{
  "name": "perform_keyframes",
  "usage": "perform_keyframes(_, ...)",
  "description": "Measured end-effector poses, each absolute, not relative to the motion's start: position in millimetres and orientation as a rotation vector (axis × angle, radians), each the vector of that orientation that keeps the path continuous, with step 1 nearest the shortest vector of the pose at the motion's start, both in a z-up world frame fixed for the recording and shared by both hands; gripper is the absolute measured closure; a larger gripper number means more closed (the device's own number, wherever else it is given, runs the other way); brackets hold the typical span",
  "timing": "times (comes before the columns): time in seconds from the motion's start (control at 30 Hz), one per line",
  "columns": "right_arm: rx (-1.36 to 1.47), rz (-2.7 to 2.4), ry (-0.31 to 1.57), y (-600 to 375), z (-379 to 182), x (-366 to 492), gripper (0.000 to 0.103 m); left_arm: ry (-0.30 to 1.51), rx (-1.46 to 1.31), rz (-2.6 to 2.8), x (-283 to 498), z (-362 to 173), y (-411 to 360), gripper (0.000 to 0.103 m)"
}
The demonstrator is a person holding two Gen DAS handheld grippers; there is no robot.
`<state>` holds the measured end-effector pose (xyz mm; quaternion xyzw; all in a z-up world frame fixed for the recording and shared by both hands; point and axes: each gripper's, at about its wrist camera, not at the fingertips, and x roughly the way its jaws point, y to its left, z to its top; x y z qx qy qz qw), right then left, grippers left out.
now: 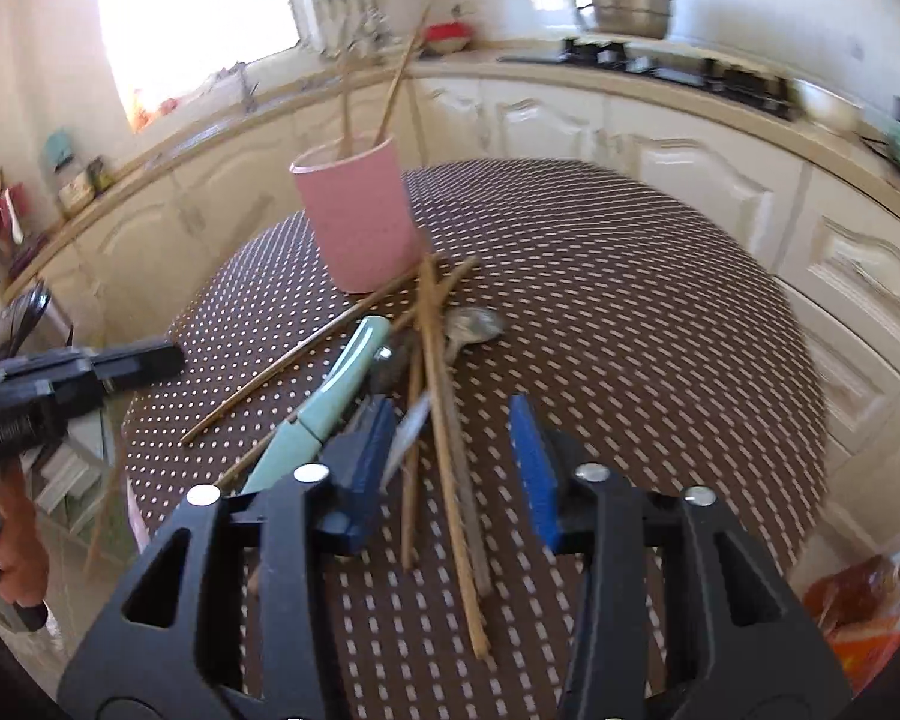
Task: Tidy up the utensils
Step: 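Close the left tool on a chopstick while the right tool grasps another, then carry both chopsticks up and lower them into the pink cup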
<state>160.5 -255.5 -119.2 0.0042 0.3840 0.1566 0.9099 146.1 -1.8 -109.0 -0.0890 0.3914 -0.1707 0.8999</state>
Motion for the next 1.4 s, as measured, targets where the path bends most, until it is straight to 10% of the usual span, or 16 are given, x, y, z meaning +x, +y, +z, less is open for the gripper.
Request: perform_keyframes(1.4, -0.002, 0.478, 1.019, -226.3, -148.4, 307.7, 0.096, 0.707, -0.455, -0.283, 235.5, -128.1, 49.1, 0.098)
